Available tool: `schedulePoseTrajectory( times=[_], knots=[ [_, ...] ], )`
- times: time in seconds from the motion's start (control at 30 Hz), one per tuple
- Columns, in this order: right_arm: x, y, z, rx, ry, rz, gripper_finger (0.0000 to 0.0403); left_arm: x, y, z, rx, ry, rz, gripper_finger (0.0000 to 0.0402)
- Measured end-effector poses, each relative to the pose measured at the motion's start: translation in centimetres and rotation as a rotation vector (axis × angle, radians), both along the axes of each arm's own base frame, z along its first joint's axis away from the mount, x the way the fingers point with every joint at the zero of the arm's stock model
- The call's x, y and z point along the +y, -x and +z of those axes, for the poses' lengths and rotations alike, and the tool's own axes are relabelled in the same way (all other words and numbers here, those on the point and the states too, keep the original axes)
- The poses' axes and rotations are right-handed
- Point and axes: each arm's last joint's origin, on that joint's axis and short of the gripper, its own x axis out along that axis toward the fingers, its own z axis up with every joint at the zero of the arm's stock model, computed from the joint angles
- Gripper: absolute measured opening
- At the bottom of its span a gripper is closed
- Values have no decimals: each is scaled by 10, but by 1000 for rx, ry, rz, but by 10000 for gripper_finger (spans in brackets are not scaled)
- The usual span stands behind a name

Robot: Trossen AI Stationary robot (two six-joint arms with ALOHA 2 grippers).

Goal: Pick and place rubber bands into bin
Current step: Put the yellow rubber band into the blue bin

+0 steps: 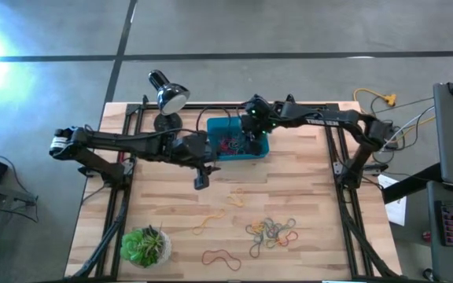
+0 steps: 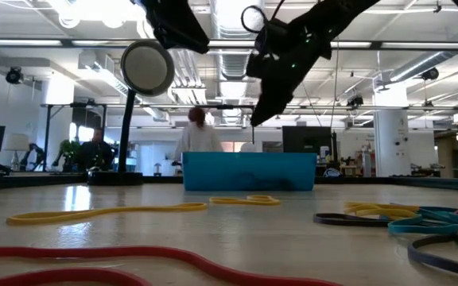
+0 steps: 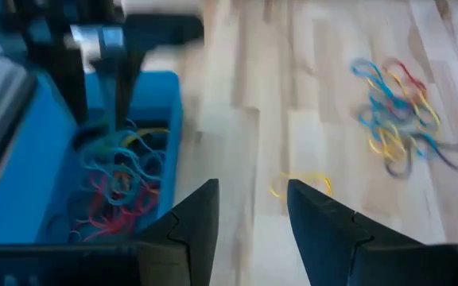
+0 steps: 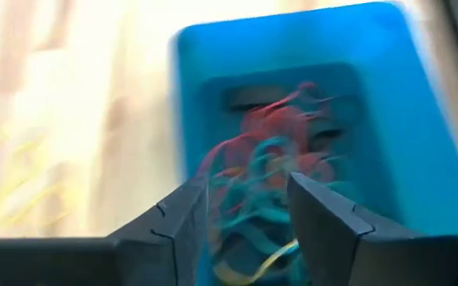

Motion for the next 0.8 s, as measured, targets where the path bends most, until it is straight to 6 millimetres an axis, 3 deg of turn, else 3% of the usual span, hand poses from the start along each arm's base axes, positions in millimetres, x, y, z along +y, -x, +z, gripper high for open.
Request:
schedulePoseTrajectory(
  times=[0.27,0.53,0.8],
  knots=[
    [38,34,30,77,-160,190,158,-9,8,-43,134,104,-159,134],
    [83,71,58,39,-184,265,141,-17,20,-90,218,149,-226,134],
    [112,110,62,-23,-261,193,126,-22,-3,-112,92,68,-314,134]
  ],
)
